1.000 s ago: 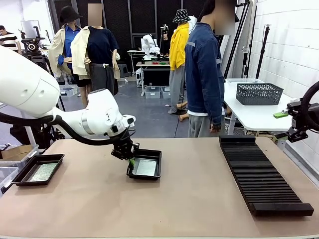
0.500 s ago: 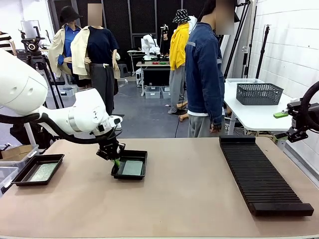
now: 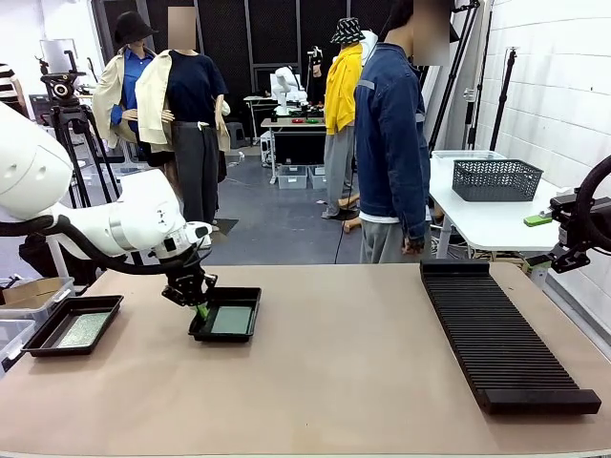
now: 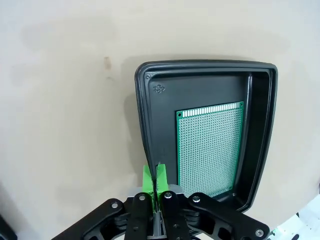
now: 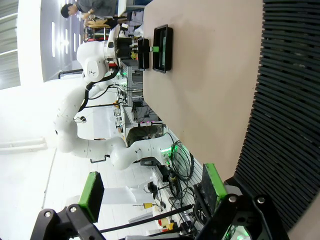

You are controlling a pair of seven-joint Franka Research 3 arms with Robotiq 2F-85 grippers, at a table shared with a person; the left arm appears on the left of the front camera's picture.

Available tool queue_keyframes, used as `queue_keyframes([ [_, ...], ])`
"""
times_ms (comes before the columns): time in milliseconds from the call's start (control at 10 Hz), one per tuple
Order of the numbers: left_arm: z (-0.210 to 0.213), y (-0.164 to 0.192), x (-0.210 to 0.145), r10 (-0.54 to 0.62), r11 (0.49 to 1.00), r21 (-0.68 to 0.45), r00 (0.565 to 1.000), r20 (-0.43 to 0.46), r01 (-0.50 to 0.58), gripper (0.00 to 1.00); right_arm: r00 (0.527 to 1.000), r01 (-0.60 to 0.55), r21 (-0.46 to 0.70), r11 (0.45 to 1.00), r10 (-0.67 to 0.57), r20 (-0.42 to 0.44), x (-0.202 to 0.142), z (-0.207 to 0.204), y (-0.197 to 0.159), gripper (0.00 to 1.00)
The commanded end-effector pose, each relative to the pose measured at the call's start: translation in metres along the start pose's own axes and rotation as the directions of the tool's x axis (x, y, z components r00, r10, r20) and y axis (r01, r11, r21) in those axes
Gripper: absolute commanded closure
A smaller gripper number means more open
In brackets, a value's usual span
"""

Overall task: Inspect and transfer BCBs to ESD trays.
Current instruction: Pick up the ESD tray and place it on the left side of the table.

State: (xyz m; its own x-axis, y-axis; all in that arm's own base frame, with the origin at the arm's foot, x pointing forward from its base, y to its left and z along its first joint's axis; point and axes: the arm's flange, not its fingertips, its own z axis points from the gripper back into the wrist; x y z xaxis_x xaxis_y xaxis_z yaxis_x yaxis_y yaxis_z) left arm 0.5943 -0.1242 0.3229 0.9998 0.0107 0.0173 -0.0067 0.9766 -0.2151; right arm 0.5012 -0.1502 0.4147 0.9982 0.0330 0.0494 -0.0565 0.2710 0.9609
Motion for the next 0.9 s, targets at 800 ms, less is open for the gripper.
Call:
queue_keyframes([
  [800, 0.026, 0.09, -0.052, -0.033, 0.994, 0.103, 0.999, 0.004, 0.032, 1.0, 1.0, -0.001, -0.003, 1.0, 0.001, 0.002, -0.002, -0.002, 0.002, 0.0],
])
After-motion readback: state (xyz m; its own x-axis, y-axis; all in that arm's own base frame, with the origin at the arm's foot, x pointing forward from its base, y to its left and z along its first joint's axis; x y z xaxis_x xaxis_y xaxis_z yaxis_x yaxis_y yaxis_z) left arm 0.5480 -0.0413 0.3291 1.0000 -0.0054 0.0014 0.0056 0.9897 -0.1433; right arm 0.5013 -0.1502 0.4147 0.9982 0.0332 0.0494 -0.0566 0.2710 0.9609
